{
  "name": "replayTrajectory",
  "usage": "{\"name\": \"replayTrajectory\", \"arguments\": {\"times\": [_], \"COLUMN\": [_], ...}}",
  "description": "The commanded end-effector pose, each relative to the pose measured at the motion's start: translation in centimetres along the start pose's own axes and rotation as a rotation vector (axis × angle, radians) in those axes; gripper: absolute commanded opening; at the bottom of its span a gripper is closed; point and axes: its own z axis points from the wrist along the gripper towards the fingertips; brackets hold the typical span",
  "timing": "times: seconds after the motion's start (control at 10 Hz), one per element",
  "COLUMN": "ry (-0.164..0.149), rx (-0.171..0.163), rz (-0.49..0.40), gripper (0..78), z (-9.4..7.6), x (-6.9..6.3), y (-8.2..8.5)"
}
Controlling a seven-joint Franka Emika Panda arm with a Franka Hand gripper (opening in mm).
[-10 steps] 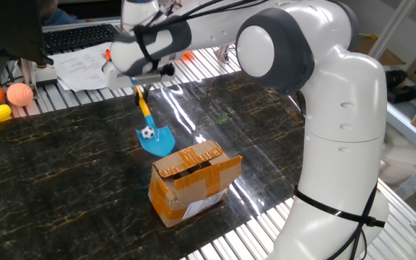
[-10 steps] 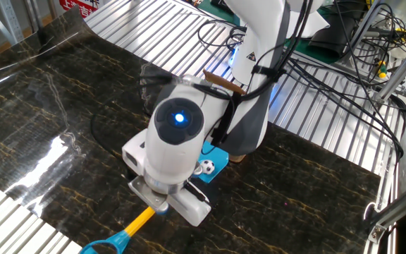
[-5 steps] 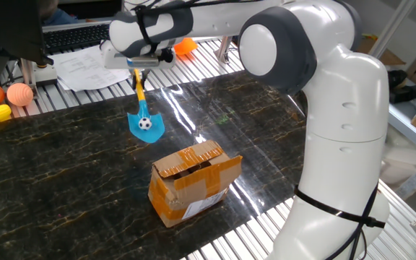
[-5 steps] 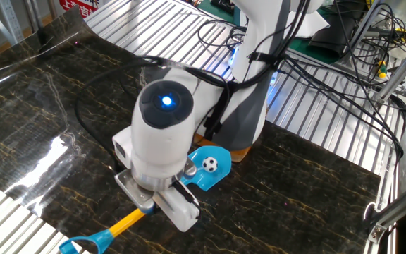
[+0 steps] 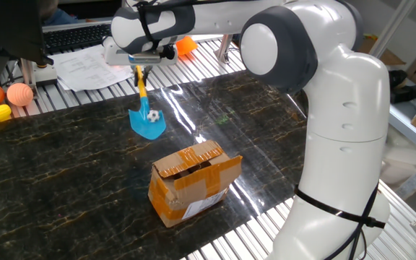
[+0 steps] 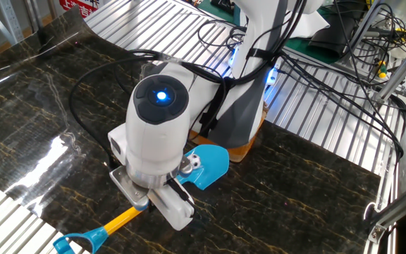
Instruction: Use a shovel to scoop up an object
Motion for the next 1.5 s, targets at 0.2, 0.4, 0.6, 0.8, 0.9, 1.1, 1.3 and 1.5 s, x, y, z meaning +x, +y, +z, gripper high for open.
{"name": "replayTrajectory", "arguments": {"times": [0.2,0.4,0.6,0.8,0.9,1.1,1.3,1.5], "ry": [-0.004,-0.002,0.000,0.012,0.012,0.006,-0.002,-0.012], "rx": [-0.008,-0.005,-0.003,-0.009,-0.012,-0.024,-0.022,-0.027], "rz": [0.069,0.093,0.111,0.138,0.139,0.184,0.215,0.208], "gripper": [1.3,1.3,1.3,1.3,1.3,1.3,1.3,1.3], "z": [-0.7,-0.9,-0.9,-0.5,-0.4,0.8,1.2,1.9], "x": [0.3,0.5,0.5,0.6,0.6,1.4,2.0,2.2], "y": [-0.6,-0.7,-0.8,-1.0,-1.1,-2.0,-2.3,-2.9]}}
